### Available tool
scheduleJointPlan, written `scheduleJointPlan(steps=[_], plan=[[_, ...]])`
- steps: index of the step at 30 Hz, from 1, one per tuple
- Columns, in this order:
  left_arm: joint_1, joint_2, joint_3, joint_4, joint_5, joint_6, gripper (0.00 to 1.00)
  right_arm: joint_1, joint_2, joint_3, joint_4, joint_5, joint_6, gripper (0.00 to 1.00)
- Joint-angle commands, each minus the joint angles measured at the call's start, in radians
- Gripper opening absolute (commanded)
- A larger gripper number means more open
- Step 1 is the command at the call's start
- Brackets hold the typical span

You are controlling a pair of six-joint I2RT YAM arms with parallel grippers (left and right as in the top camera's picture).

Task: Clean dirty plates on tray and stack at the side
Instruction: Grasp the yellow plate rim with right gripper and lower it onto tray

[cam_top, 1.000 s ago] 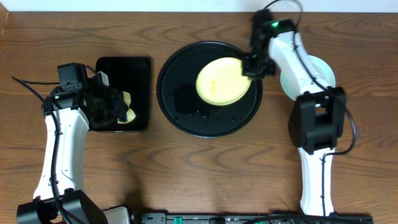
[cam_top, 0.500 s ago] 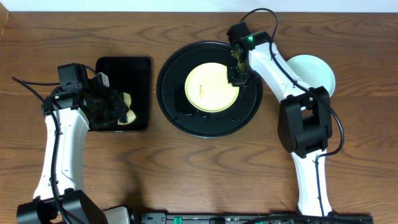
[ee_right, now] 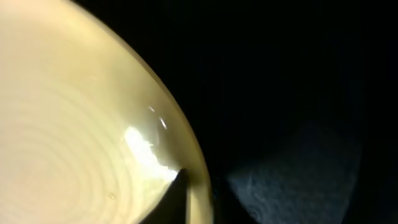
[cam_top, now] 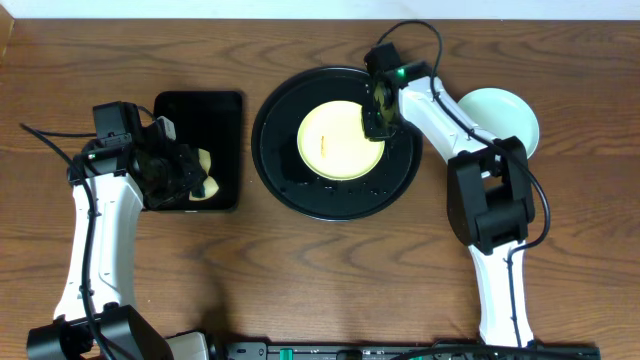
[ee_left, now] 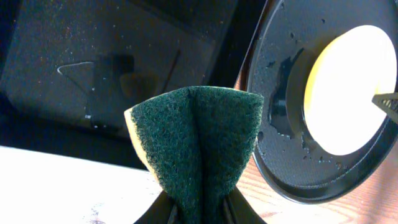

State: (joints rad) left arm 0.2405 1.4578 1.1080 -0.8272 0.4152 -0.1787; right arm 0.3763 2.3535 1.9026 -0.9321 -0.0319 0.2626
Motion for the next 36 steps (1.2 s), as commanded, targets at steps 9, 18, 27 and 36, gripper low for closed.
scheduleJointPlan(steps=[9, 18, 27, 36], plan=[[0.003, 0.006, 0.015, -0.002, -0.005, 0.013, 0.17, -0.012, -0.107, 0.127, -0.041, -0.011, -0.081, 0.01], [0.002, 0.013, 0.015, 0.031, -0.006, 0.082, 0.08, 0.018, -0.288, 0.147, -0.189, 0.14, -0.077, 0.01], [-0.079, 0.032, 0.022, 0.108, -0.004, 0.127, 0.07, 0.04, -0.281, 0.005, -0.155, 0.234, -0.02, 0.01], [-0.181, 0.032, 0.042, 0.098, -0.01, 0.134, 0.08, 0.164, -0.305, -0.022, 0.039, 0.654, -0.169, 0.01]])
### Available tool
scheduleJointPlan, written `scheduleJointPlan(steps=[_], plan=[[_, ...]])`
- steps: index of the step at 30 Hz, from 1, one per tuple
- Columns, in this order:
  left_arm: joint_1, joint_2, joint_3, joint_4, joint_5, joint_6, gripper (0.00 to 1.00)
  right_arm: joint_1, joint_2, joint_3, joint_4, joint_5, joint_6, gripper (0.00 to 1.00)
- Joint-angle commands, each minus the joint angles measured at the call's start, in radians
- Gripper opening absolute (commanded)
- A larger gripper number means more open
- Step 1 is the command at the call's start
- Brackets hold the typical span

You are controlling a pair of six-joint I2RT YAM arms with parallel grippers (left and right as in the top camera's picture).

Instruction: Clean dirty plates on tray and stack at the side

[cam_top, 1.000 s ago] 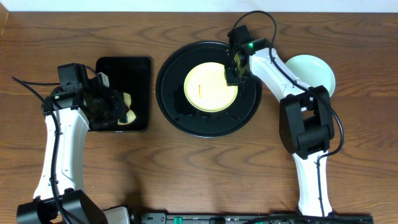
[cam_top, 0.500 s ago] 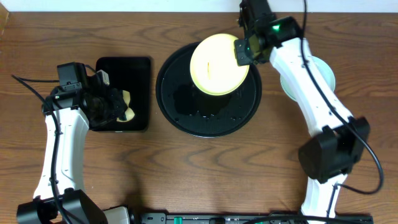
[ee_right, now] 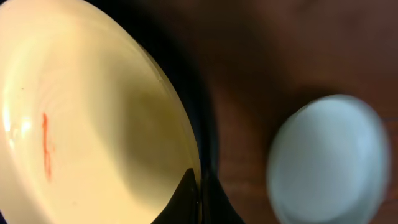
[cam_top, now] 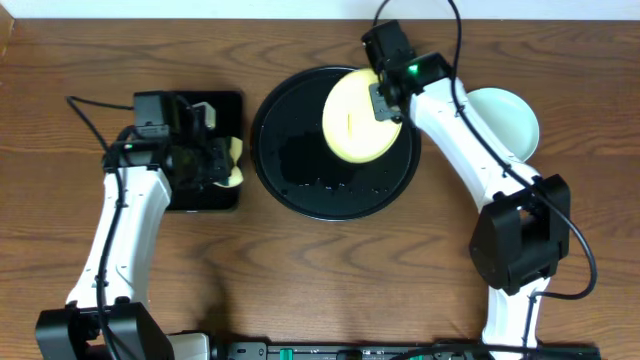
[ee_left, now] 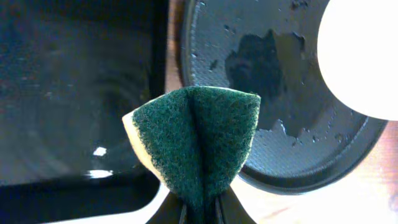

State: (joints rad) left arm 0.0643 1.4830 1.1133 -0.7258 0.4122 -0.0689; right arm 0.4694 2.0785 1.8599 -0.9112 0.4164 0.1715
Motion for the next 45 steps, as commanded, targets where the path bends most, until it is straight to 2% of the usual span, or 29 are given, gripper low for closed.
scheduleJointPlan(steps=[1, 8, 12, 17, 21, 28, 30, 34, 38, 40, 45], plan=[[-0.005, 0.006, 0.036, -0.006, -0.006, 0.024, 0.08, 0.096, -0.037, 0.021, 0.029, 0.258, -0.095, 0.01], [-0.002, 0.007, 0.034, -0.012, -0.006, 0.02, 0.08, 0.274, -0.044, 0.021, 0.089, 0.673, -0.106, 0.01], [-0.002, 0.007, 0.034, -0.014, -0.006, 0.02, 0.08, 0.325, -0.044, 0.021, 0.116, 0.729, -0.106, 0.01], [-0.002, 0.007, 0.029, -0.018, -0.006, 0.02, 0.08, 0.32, -0.044, 0.021, 0.135, 0.728, -0.098, 0.01], [-0.002, 0.007, 0.021, -0.018, -0.006, 0.02, 0.08, 0.275, -0.046, 0.021, 0.09, 0.54, -0.09, 0.01], [-0.003, 0.008, 0.021, -0.001, -0.005, 0.019, 0.08, 0.09, -0.046, 0.021, -0.041, 0.111, 0.05, 0.01], [-0.003, 0.008, 0.021, 0.003, -0.005, 0.008, 0.08, 0.018, -0.046, 0.021, -0.083, -0.065, 0.05, 0.01], [-0.006, 0.008, 0.021, 0.007, 0.027, -0.007, 0.08, -0.098, -0.046, 0.02, -0.137, -0.28, 0.043, 0.01], [-0.027, 0.008, 0.023, 0.018, 0.077, -0.006, 0.08, -0.195, -0.046, -0.008, -0.147, -0.556, -0.056, 0.01], [-0.047, 0.008, 0.024, 0.026, 0.077, -0.006, 0.08, -0.226, -0.046, -0.038, -0.14, -0.63, -0.069, 0.01], [-0.084, 0.016, 0.08, 0.022, 0.077, -0.008, 0.08, -0.248, -0.046, -0.153, -0.053, -0.634, -0.069, 0.01]])
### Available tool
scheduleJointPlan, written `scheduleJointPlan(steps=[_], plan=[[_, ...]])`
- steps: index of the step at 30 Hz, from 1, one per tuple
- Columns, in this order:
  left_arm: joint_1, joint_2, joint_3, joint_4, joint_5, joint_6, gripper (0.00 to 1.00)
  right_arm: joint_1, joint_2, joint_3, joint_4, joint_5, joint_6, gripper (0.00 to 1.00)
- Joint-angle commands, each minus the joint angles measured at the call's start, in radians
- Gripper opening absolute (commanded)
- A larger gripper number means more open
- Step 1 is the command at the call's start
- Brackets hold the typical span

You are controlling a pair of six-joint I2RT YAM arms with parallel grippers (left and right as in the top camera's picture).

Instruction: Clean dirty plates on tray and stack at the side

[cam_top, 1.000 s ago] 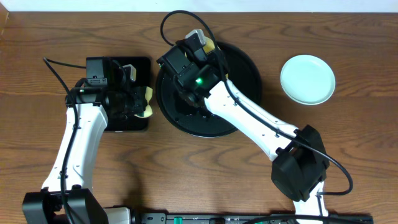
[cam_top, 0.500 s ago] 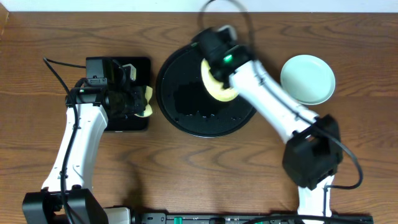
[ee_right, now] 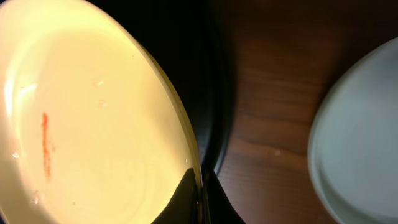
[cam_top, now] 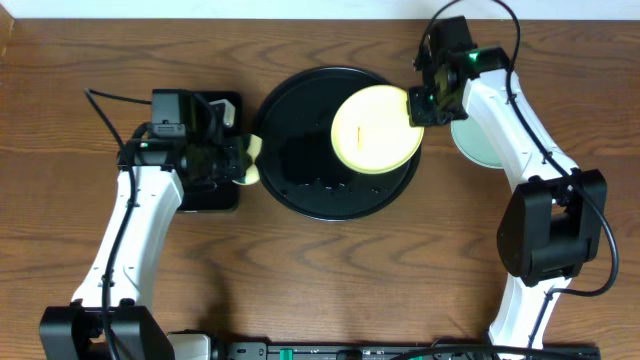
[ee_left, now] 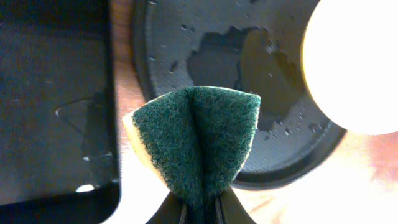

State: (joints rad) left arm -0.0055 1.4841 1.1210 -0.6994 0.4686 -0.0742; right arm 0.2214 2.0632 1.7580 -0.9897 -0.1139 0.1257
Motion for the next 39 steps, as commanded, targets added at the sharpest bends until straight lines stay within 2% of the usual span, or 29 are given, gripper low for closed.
scheduleJointPlan(steps=[1, 5, 8, 13, 19, 24, 33, 39], plan=[[-0.019, 0.02, 0.1, -0.018, 0.02, -0.008, 0.08, 0.003, -0.031, -0.076, 0.048, -0.103, -0.023, 0.01], [-0.048, 0.066, 0.252, -0.106, 0.021, -0.013, 0.08, 0.018, -0.031, -0.148, 0.124, -0.091, -0.022, 0.01], [-0.099, 0.112, 0.341, -0.163, 0.021, -0.013, 0.08, 0.029, -0.031, -0.18, 0.165, -0.004, 0.013, 0.01], [-0.232, 0.163, 0.356, -0.162, 0.02, -0.024, 0.08, 0.034, -0.031, -0.197, 0.163, 0.131, 0.038, 0.01], [-0.358, 0.263, 0.355, -0.07, 0.016, -0.025, 0.08, 0.034, -0.031, -0.2, 0.159, 0.132, 0.046, 0.01], [-0.414, 0.359, 0.355, 0.001, 0.017, -0.105, 0.08, 0.034, -0.031, -0.201, 0.138, 0.132, 0.045, 0.01], [-0.484, 0.447, 0.355, 0.091, 0.007, -0.061, 0.08, 0.034, -0.031, -0.201, 0.138, 0.132, 0.04, 0.01], [-0.512, 0.467, 0.355, 0.127, -0.074, -0.049, 0.08, 0.04, -0.031, -0.207, 0.24, 0.133, -0.099, 0.01]])
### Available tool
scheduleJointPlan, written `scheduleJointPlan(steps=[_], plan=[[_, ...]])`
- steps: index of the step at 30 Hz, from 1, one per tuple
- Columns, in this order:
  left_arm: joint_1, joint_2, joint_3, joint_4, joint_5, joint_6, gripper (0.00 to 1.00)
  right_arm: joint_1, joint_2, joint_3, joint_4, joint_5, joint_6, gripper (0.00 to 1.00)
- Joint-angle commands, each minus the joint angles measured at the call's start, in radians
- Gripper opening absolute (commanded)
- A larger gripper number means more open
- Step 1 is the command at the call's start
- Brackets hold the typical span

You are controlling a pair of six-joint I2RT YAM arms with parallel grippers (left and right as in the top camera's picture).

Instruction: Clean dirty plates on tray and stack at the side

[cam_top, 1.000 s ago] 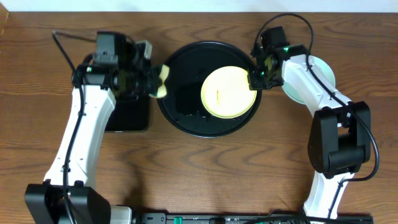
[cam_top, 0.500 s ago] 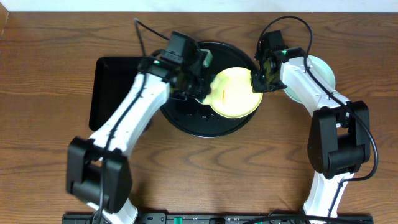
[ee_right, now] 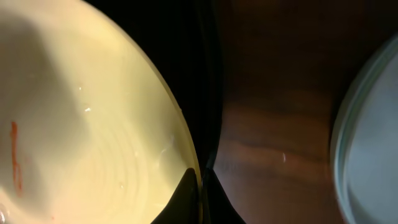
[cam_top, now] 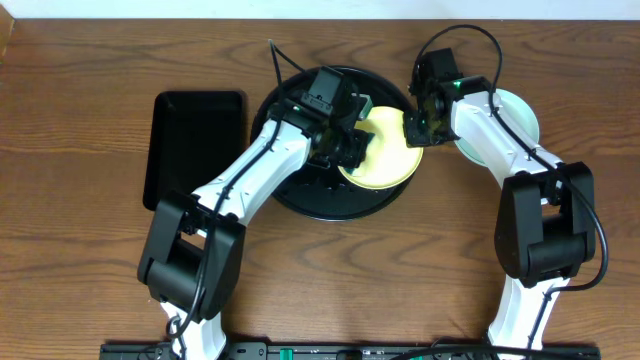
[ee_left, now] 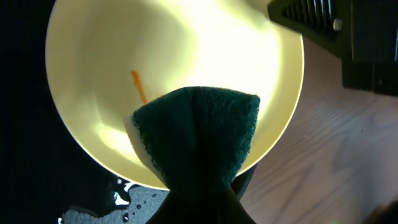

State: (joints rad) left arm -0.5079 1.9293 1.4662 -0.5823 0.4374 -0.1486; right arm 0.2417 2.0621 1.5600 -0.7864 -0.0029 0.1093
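A yellow plate (cam_top: 385, 160) with an orange-red streak (ee_left: 138, 86) hangs tilted over the right half of the round black tray (cam_top: 290, 190). My right gripper (cam_top: 412, 128) is shut on the plate's right rim (ee_right: 194, 163). My left gripper (ee_left: 200, 205) is shut on a folded green and yellow sponge (ee_left: 202, 134), which lies over the plate's lower part, just right of the streak. In the overhead view the left gripper (cam_top: 345, 125) sits at the plate's left edge. Whether the sponge touches the plate cannot be told.
A pale green plate (cam_top: 510, 125) lies on the wooden table (cam_top: 320, 290) right of the tray, close behind my right arm. A rectangular black tray (cam_top: 190, 145) stands at the left. Water patches show on the round tray (ee_left: 93, 199).
My left gripper has gone from beside the rectangular tray to over the round tray, with the sponge now on the yellow plate. The right gripper and plate shifted slightly left.
At first the yellow plate lay flat in the round tray, my right gripper on its rim, the left holding the sponge over the rectangular tray. Then the plate was lifted and tilted toward the tray's right side. The sponge moved right, and now meets the plate.
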Motion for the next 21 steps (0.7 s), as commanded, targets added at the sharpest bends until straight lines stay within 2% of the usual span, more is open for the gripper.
scheduleJointPlan(steps=[1, 4, 9, 21], plan=[[-0.011, 0.022, 0.01, 0.021, -0.042, 0.025, 0.08, 0.021, -0.029, -0.011, 0.055, 0.022, -0.08, 0.01], [-0.016, 0.022, 0.01, 0.057, -0.042, 0.024, 0.08, 0.027, -0.029, -0.011, 0.068, 0.042, -0.035, 0.01], [-0.017, 0.027, 0.01, 0.089, -0.072, 0.024, 0.08, 0.042, -0.029, -0.011, 0.035, 0.199, -0.034, 0.01], [-0.018, 0.106, 0.01, 0.174, -0.092, 0.018, 0.08, 0.04, -0.029, -0.011, -0.007, 0.206, 0.035, 0.01]])
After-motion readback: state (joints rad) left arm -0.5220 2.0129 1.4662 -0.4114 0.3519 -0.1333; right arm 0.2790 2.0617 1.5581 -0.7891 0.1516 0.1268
